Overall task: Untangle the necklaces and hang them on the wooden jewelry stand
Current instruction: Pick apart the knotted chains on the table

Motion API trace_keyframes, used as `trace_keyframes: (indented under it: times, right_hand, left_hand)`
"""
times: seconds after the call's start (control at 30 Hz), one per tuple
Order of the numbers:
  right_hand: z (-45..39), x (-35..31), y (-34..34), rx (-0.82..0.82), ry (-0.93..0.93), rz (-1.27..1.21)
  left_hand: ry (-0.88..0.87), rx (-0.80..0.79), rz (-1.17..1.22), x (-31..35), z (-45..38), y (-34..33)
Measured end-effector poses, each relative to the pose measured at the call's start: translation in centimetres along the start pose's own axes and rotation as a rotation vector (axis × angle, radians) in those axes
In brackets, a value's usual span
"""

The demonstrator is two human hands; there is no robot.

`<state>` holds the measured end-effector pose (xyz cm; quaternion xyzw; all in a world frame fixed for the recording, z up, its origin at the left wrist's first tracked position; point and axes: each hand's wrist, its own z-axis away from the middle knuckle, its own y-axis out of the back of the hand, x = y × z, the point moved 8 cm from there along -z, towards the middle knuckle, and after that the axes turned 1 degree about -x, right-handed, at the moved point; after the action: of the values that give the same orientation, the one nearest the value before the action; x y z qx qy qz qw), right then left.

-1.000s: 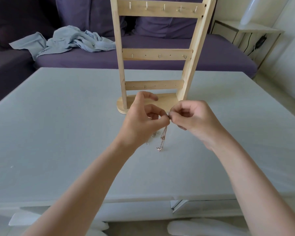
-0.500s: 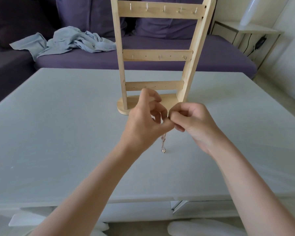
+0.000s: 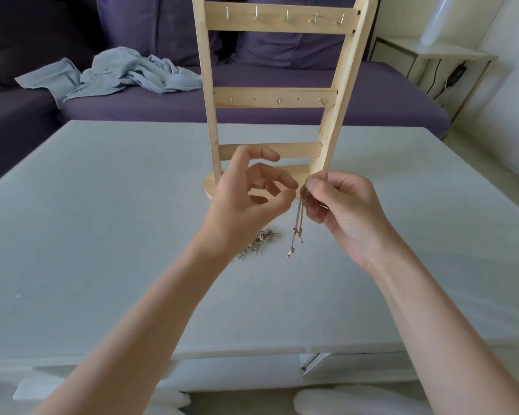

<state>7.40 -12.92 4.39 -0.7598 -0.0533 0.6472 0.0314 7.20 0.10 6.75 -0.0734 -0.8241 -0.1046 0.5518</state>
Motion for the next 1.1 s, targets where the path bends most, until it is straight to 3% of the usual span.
trace_keyframes:
  times: [0.33, 0.6, 0.87, 1.1]
  right_hand:
    - [0.3, 0.4, -0.6, -0.100, -0.076, 0.097]
    - [0.5, 0.1, -1.0, -0.234, -0.080, 0.104]
    - [0.2, 0.2, -0.3, -0.145, -0.062, 0.102]
    - [0.1, -0.1, 0.2, -0.098, -0.057, 0.087]
  left_hand:
    - [-0.131, -0.062, -0.292, 0.9, 0.2, -0.7]
    - [0.231, -0.141, 0.222, -1.7, 0.8, -1.7]
    - [0.385, -0.058, 0.433, -2.9, 1.1, -1.9]
    - [0.157, -0.016, 0.121, -1.5, 0.2, -0.5]
